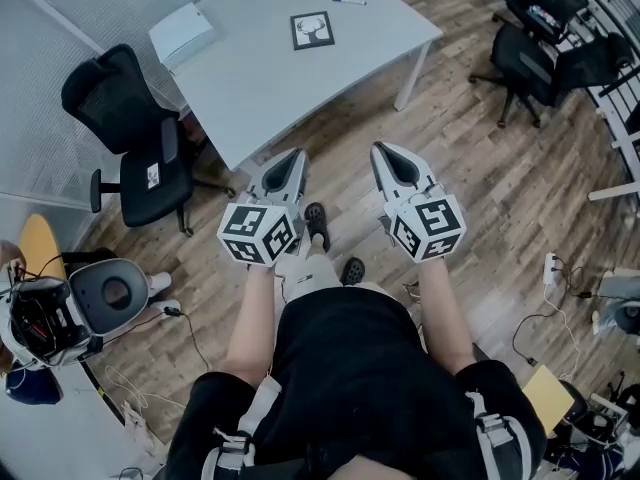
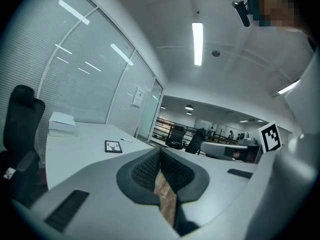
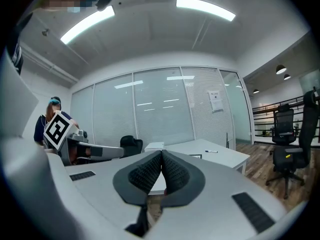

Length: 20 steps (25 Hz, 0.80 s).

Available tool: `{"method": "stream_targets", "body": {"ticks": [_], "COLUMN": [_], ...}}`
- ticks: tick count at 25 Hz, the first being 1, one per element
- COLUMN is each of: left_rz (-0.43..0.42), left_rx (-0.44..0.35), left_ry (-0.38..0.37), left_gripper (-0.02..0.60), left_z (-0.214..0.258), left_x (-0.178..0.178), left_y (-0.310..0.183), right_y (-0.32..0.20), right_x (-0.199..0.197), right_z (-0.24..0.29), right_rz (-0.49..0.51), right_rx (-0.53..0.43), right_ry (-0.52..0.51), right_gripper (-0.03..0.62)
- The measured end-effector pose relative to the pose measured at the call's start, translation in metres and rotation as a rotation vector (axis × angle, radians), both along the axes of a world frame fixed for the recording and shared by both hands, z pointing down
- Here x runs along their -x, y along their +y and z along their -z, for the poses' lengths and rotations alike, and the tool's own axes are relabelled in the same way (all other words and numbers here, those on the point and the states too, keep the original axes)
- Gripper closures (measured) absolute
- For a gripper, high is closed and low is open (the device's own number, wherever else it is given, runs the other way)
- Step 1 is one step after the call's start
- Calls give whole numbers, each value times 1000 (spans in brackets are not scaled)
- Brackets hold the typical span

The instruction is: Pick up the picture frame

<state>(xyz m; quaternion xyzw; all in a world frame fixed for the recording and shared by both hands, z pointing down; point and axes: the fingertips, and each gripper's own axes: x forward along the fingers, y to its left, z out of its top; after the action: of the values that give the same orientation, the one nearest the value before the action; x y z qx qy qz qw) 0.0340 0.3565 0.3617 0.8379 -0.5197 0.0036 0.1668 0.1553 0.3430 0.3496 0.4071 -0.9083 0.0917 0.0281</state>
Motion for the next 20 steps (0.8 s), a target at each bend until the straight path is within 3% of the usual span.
{"method": "stream_targets", "body": {"ticks": [20], "left_rz": [-36], "left_rx": [-2], "left_ry": [18], "left_gripper": [557], "left_z": [6], "left_x": [79], "left_y": [-225], "right_y": [-220], "right_x": [66], "right_z": [10], "right_rz": [-82], "right_rx": [26], "right_ry": [35], "right_gripper": [577]}}
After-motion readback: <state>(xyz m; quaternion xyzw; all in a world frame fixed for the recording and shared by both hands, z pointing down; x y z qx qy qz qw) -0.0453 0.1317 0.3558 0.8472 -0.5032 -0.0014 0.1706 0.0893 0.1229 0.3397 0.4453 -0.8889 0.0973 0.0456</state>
